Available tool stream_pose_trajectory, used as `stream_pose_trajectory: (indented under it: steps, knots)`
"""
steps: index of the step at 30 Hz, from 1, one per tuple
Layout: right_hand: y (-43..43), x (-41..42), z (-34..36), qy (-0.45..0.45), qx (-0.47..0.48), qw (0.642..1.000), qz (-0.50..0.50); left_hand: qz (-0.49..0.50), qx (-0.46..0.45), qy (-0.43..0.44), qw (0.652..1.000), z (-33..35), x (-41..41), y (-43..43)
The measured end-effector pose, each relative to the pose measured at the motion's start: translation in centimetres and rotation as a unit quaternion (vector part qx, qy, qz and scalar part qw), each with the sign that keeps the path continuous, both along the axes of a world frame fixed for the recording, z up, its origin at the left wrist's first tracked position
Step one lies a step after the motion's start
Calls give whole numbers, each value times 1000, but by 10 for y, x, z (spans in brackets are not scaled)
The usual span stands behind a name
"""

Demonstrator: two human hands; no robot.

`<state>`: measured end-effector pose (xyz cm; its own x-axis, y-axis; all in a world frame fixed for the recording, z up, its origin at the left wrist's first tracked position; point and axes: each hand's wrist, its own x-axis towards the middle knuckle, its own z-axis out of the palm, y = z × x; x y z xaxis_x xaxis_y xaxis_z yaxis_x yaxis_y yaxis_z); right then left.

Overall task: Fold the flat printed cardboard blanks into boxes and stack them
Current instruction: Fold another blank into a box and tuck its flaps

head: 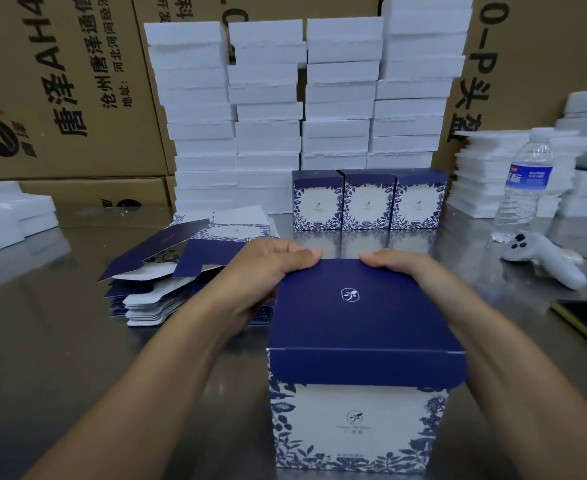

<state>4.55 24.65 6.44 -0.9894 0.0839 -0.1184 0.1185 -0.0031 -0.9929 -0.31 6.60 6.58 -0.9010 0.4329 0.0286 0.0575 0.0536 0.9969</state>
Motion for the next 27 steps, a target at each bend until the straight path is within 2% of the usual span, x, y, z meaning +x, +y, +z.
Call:
stream_pose_trajectory:
  steps: [2,4,8,15,18,27]
  knots:
    - [-2,-1,2,-7,4,1000,8,0,19,0,1000,-3,1,-5]
    - [-7,-1,6,-21,-48,999,-3,2,49,2,999,-6,1,-10]
    - [-7,-9,8,-41,-7,999,-27,36,58,32,997,-9,1,-7]
    - [-7,0,-5,12,-138,981,-133,84,118,15,989,-17,5,0]
    - [-8,0,-3,30,-102,981,-160,94,165,-15,982,-18,12,5]
    - [-11,4,-3,56,-64,975,-203,142,146,48,978,-21,11,5]
